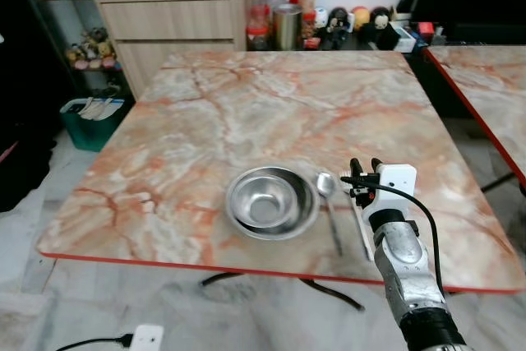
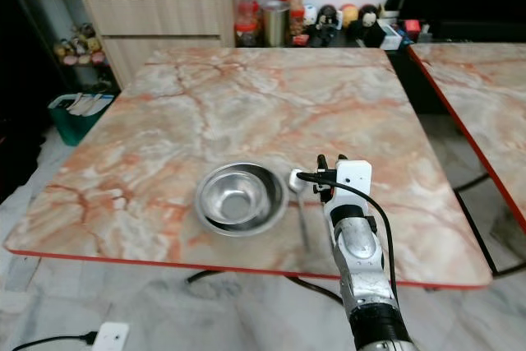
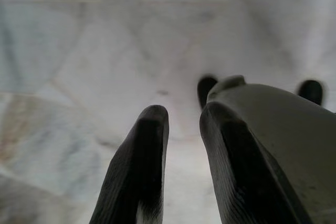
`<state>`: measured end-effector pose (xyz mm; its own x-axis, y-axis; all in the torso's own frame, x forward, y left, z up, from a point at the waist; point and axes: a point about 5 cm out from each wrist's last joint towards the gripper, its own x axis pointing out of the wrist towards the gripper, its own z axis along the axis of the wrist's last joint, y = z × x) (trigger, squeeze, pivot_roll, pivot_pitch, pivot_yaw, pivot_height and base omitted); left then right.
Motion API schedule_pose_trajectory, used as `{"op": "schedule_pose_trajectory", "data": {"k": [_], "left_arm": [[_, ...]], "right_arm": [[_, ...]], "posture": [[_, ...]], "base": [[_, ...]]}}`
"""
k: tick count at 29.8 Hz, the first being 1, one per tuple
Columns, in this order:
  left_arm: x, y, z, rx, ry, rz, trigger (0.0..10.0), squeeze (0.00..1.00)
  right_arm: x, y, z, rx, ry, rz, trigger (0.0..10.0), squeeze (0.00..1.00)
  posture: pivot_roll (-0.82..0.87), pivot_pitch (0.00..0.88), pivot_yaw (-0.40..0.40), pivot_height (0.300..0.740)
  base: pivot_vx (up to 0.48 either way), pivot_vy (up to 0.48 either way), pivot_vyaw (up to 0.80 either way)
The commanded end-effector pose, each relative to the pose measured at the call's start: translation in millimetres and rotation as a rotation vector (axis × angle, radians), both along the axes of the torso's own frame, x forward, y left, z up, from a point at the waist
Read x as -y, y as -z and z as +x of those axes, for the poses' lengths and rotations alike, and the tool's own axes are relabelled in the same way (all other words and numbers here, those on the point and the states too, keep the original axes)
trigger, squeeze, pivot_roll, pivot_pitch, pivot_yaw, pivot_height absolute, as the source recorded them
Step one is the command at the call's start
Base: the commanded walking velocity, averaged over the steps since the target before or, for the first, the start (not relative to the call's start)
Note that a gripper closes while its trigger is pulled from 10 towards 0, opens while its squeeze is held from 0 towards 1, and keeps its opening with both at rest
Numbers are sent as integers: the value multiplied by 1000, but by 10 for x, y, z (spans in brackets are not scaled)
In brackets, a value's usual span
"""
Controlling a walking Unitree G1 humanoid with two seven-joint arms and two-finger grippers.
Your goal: Setting the table
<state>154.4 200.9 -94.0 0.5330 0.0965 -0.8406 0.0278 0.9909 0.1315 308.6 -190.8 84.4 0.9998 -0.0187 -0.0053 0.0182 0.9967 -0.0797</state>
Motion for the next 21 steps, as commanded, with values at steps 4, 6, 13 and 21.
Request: {"op": "schedule_pose_trajectory", "data": {"k": [4, 6, 13, 21], "left_arm": [[7, 2, 10, -13, 2, 21, 10000, 0], [24, 0, 22, -12, 3, 21, 10000, 0], [-12, 7, -16, -9, -9, 21, 10000, 0], [-40, 2, -29, 8, -27, 7, 10000, 0]], "right_arm": [[-63, -29, -28, 29, -27, -19, 10000, 0], [-72, -18, -43, 27, -31, -20, 10000, 0], [-115, 44, -76, 10, -36, -17, 10000, 0], [-121, 135, -104, -24, -36, -20, 10000, 0]], "posture": [[39, 0, 24, 740], [39, 0, 24, 740], [42, 0, 19, 740], [42, 0, 18, 740]], "base": [[0, -421, 0], [0, -420, 0], [0, -408, 0], [0, -381, 0]]}}
